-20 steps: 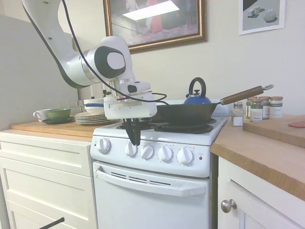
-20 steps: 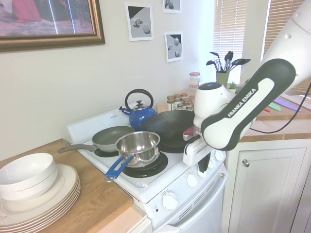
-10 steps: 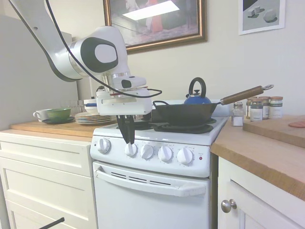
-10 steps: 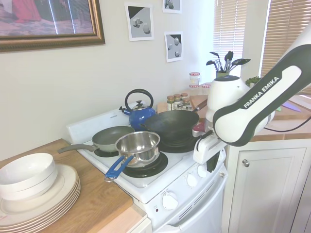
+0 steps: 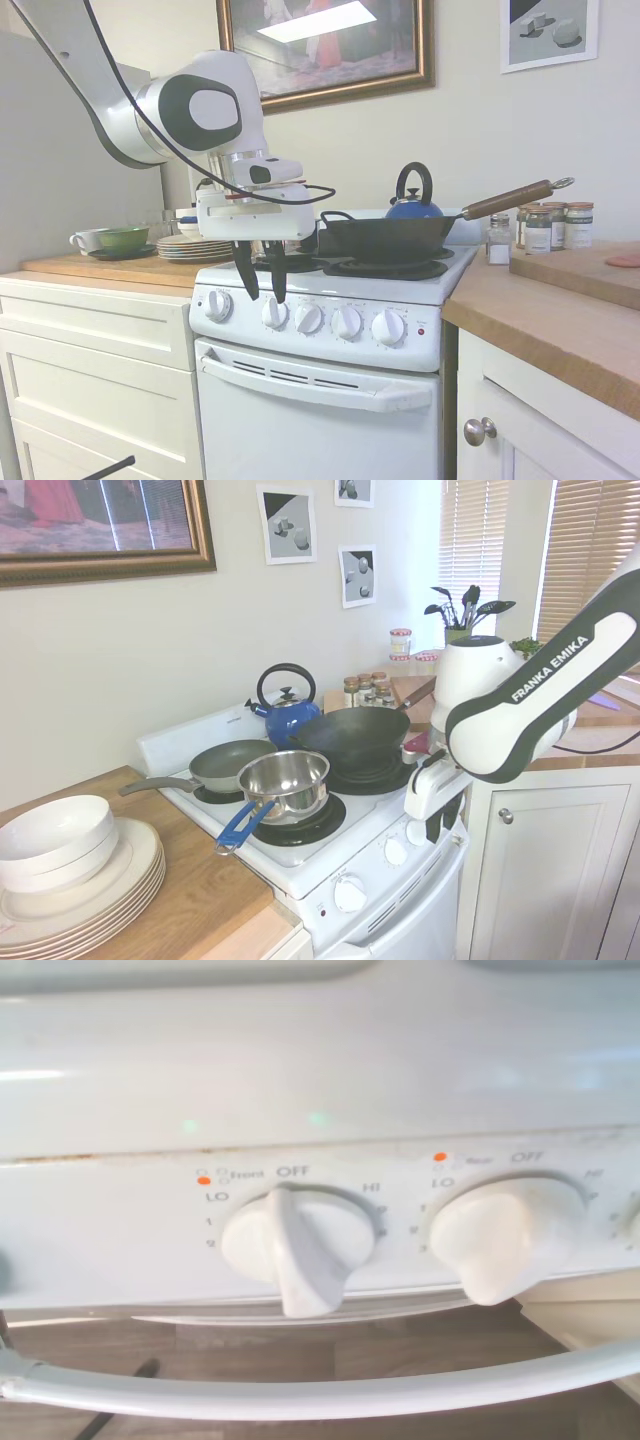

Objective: Turn on the stove on the top left

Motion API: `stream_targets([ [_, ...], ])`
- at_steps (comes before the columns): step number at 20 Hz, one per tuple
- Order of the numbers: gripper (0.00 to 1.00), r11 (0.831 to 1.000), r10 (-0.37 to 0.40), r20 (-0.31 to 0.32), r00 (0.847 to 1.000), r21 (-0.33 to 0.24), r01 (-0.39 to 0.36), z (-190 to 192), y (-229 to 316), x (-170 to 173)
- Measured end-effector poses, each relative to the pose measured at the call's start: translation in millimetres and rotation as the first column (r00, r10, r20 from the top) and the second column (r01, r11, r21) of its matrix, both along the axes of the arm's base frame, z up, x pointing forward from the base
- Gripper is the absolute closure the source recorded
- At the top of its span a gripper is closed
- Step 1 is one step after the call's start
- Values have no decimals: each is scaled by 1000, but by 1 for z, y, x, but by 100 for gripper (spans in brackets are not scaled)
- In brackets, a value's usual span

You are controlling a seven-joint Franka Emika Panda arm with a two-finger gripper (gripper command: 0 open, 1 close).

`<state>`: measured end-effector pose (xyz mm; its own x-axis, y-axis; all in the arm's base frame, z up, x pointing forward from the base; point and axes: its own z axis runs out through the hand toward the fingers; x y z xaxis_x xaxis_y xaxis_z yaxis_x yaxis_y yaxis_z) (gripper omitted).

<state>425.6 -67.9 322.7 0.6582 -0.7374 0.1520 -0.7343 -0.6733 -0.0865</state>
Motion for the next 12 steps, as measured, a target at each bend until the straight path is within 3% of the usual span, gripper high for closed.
stream_targets([
  [12, 0, 1000, 2, 15, 1000, 7, -2, 17, 4, -2],
])
